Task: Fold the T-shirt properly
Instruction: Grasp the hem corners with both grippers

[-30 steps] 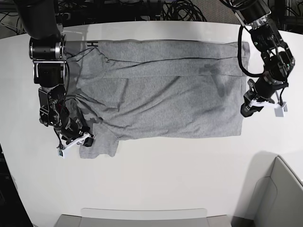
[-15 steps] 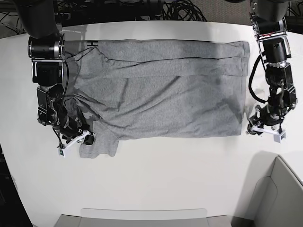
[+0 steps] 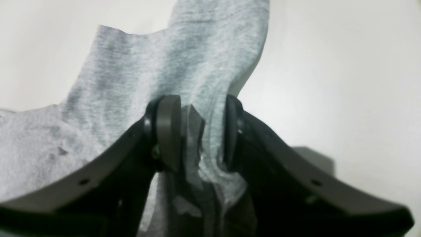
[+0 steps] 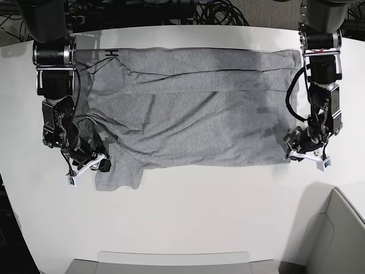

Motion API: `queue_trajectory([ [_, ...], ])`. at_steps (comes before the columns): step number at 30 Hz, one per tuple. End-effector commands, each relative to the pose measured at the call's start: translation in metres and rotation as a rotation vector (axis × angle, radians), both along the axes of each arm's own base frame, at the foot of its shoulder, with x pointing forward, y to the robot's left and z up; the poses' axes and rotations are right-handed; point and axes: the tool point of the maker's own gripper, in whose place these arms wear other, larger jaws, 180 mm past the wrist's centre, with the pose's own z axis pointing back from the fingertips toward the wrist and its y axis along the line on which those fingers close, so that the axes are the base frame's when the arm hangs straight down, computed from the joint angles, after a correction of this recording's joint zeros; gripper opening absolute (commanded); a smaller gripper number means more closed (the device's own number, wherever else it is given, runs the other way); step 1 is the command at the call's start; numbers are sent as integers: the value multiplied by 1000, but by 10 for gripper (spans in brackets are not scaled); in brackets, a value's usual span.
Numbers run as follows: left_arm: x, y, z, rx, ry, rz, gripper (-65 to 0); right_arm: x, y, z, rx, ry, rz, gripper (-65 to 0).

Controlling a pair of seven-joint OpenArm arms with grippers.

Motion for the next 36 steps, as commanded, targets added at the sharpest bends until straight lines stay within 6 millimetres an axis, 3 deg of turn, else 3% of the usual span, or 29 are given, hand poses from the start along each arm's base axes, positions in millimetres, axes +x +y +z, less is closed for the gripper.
queue_trajectory([
  [1,15,2,19,27,-54,-36,-433,1,-8,2,-32,15,6,-444],
  [5,24,-27,17,57,-51,-178,-433,0,-8,2,-33,15,6,-444],
  [10,25,-32,-2,29,-5,-151,-433,2,-7,3,-32,12,7,-444],
  [14,24,-34,-5,27,2,-159,-436,7,-7,9,-31,-1,5,-444],
  [17,22,-34,-6,26,7,-161,-488,12,-7,14,-33,-12,6,-450],
  [21,9,-36,-18,16,51,-169,-650,22,-7,25,-31,-35,3,-557],
  [24,8,-36,-19,15,53,-169,-650,29,-8,34,-33,-55,2,-650],
  [27,6,-35,-21,13,47,-161,-650,36,-9,43,-35,-74,0,-650],
  [36,30,-15,43,12,-174,-84,-650,58,-10,86,-78,-182,22,-650],
])
